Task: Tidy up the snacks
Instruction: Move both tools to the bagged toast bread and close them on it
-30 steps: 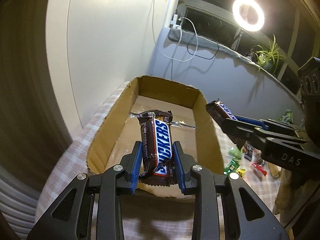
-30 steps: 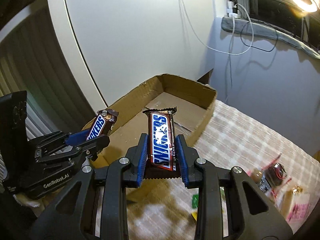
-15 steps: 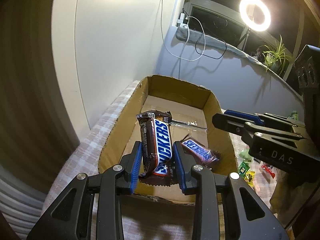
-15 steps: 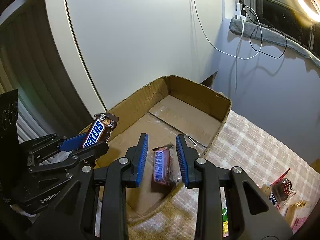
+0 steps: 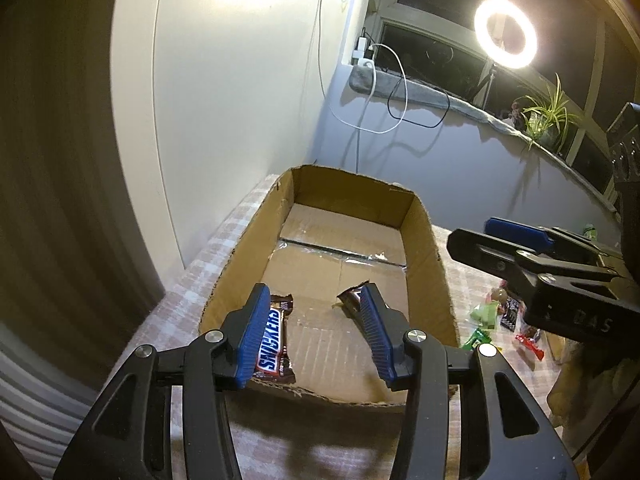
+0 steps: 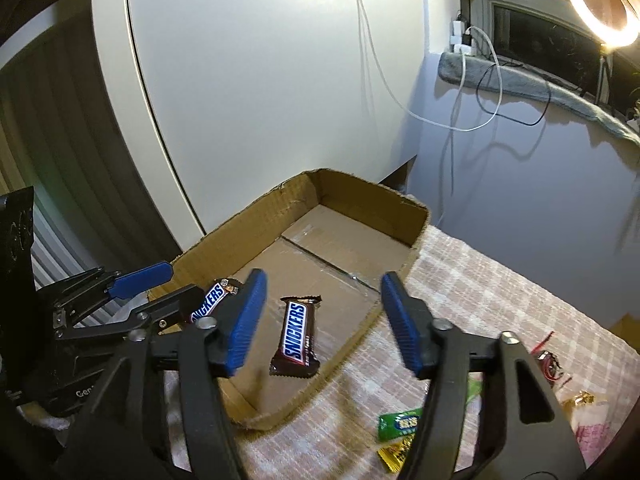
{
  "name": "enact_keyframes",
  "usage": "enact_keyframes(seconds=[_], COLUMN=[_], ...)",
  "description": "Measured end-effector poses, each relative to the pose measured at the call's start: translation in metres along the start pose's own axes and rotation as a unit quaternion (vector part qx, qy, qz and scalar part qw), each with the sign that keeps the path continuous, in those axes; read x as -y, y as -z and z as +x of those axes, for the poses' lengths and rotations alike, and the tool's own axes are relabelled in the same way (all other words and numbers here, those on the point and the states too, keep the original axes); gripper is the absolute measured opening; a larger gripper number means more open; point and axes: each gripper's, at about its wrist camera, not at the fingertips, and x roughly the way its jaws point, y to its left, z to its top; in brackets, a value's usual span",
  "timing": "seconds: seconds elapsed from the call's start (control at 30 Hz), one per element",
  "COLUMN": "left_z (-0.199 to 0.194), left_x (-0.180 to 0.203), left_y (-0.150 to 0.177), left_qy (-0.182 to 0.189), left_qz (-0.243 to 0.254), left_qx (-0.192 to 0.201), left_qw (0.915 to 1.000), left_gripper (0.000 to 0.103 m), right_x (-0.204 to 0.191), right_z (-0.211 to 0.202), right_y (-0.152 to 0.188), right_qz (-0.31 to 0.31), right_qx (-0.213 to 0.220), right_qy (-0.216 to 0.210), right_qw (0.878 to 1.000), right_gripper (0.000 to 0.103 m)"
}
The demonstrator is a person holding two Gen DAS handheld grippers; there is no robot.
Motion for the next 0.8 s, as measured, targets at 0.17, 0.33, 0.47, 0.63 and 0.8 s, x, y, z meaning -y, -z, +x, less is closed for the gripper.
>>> enact_keyframes(seconds=[0.17, 0.33, 0.47, 0.63, 0.8], left_z=[-0.008, -0.013, -0.013, -0.013, -0.010], left_x=[0.007, 0.021, 0.034, 0.049, 0.074], left_y=[0.001, 0.003, 0.006, 0.008, 0.012], left_qy=[0.007, 0.018, 0.031, 0.054, 0.079], left_qz=[0.003, 0.011, 0.018, 0.018, 0.033], left_qx=[0.008, 0.011, 0.008, 0.005, -0.005], left_qw=[0.9999, 0.9997, 0.9993, 0.9984, 0.9963], left_gripper=[0.046, 0.046, 0.046, 0.077, 0.077], right_x=[0.008, 0.020, 0.035, 0.059, 0.091], right_z=[-0.019, -0.037, -0.053, -0.077, -0.096], right_y=[0.007, 0.016, 0.026, 0.041, 0.057], right_qz=[0.008, 0.020, 0.034, 0.052, 0.078], right_qx=[0.013, 0.018, 0.022, 0.031, 0.024], right_qy=[0.010, 0.022, 0.035, 0.056, 0.074], right_qw=[1.000, 0.999, 0.999, 0.997, 0.994], right_gripper=[0.073, 0.073, 0.088, 0.091, 0.103])
